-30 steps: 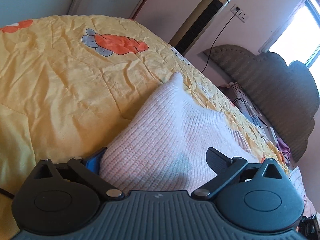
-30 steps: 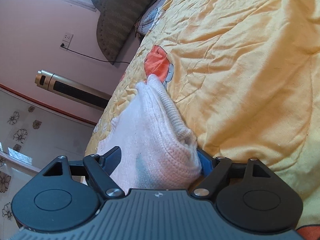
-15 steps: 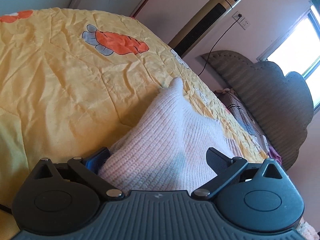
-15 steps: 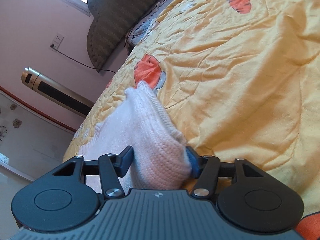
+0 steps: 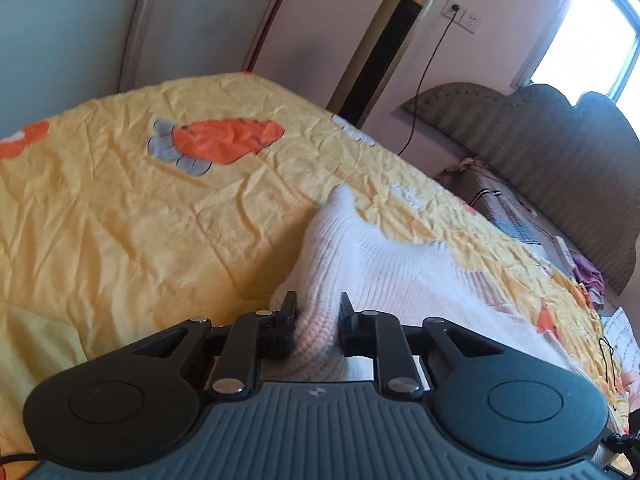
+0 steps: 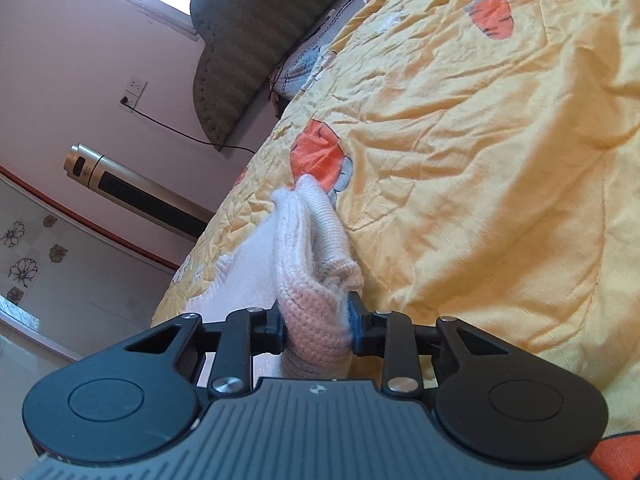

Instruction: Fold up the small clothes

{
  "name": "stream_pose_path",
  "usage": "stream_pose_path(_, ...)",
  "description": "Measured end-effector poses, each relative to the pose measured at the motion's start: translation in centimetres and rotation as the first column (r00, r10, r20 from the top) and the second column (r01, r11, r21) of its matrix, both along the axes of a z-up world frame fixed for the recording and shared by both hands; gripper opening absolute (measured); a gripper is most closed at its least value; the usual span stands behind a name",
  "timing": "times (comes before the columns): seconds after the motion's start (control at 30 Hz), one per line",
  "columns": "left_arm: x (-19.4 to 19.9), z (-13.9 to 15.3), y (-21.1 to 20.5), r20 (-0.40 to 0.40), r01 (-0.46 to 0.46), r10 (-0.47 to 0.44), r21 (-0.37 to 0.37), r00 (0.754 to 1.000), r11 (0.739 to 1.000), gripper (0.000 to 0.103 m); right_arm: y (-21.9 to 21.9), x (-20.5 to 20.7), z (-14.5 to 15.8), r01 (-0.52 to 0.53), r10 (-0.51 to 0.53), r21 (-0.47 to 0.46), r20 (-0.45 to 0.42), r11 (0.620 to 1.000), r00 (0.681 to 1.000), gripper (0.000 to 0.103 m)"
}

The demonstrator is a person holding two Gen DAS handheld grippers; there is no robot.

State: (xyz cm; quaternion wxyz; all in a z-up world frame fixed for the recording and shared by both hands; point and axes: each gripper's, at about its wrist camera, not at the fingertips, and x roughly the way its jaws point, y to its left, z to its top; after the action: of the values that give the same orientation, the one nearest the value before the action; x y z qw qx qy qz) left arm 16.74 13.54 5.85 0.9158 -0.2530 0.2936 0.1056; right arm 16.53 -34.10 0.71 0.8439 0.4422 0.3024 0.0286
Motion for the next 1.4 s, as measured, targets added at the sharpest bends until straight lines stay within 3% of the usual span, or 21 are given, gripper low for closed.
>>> stream_pose_path(0.27,-4.8,3.7,0.0,0.089,0.091,-0.088,-0.028,0.992,0.995,0.012,-0.5,-1.8,2.7,-0.053,0.051,0.039,0.057,0.998,0.997,0.026)
stream_pose_path(0.47,-9.3,1.9,1.9,0.102,0.122,-0.115,-0.065,0.988,0.99,0.009,-2.7,-6.6,1.8,-0.042,0.035,0.11,0.068,0.993,0.997,0.023)
stream_pose_path(0.5,-9.4,1.3,2.2,0.097,0.137,-0.129,-0.08,0.987,0.987,0.01,-3.2,-7.1,1.4,-0.031,0.024,0.103,0.069,0.994,0.997,0.012)
stream_pose_path(0.6,-8.8,-1.7,4.0,-0.036,0.081,-0.09,-0.204,0.995,0.976,0.031,-4.9,-7.9,0.0,0.0,-0.009,0.142,0.063,0.99,0.998,0.013)
stream_pose_path(0.63,-8.8,-2.8,4.7,-0.085,0.023,-0.045,-0.25,0.995,0.968,0.044,-5.2,-7.9,-0.3,0.011,-0.018,0.165,0.046,0.986,0.999,0.015)
stream_pose_path(0.67,-9.2,-3.5,5.1,-0.103,-0.025,-0.003,-0.272,0.995,0.962,0.059,-5.4,-8.0,-0.5,0.015,-0.022,0.175,0.038,0.984,0.999,0.017)
stream_pose_path(0.73,-10.1,-4.1,5.4,-0.093,-0.083,0.059,-0.28,0.994,0.956,0.071,-5.1,-8.2,-0.7,0.0,-0.006,0.174,0.033,0.985,0.999,0.028)
stream_pose_path(0.8,-10.3,-4.1,5.2,-0.065,-0.068,0.052,-0.288,0.997,0.955,0.071,-4.6,-8.2,-0.7,-0.019,0.016,0.157,0.022,0.987,1.0,0.046)
stream_pose_path(0.87,-9.6,-4.0,5.0,-0.054,-0.048,0.032,-0.314,0.998,0.948,0.071,-4.1,-8.1,-1.0,-0.041,0.04,0.148,0.014,0.988,0.999,0.046)
stream_pose_path(0.9,-9.1,-4.1,5.0,-0.053,-0.047,0.03,-0.335,0.998,0.941,0.072,-3.8,-7.9,-1.2,-0.047,0.047,0.153,0.001,0.987,0.999,0.051)
stream_pose_path(1.07,-5.8,-5.5,4.5,-0.055,-0.044,0.019,-0.501,0.998,0.864,0.072,-2.9,-6.8,-2.4,-0.023,0.03,0.179,-0.04,0.984,0.999,0.055)
stream_pose_path(1.13,-4.4,-6.2,3.9,-0.072,-0.052,0.016,-0.53,0.997,0.846,0.072,-2.6,-6.2,-2.8,0.001,0.006,0.178,-0.041,0.984,0.999,0.055)
stream_pose_path(1.3,-1.8,-6.5,2.7,-0.057,-0.085,0.065,-0.498,0.996,0.863,0.076,-1.5,-3.9,-3.2,0.039,-0.032,0.191,-0.04,0.981,0.999,0.058)
stream_pose_path(1.33,-1.4,-6.5,2.6,-0.059,-0.098,0.079,-0.483,0.995,0.87,0.068,-1.3,-3.3,-3.2,0.038,-0.032,0.191,-0.039,0.981,0.999,0.059)
stream_pose_path(1.37,-1.1,-6.3,2.5,-0.077,-0.119,0.095,-0.447,0.993,0.887,0.043,-1.0,-2.7,-3.2,0.039,-0.032,0.187,-0.04,0.982,0.999,0.059)
stream_pose_path(1.4,-0.8,-6.2,2.4,-0.087,-0.114,0.085,-0.419,0.993,0.901,0.035,-0.6,-2.2,-3.2,0.039,-0.033,0.176,-0.037,0.984,0.999,0.058)
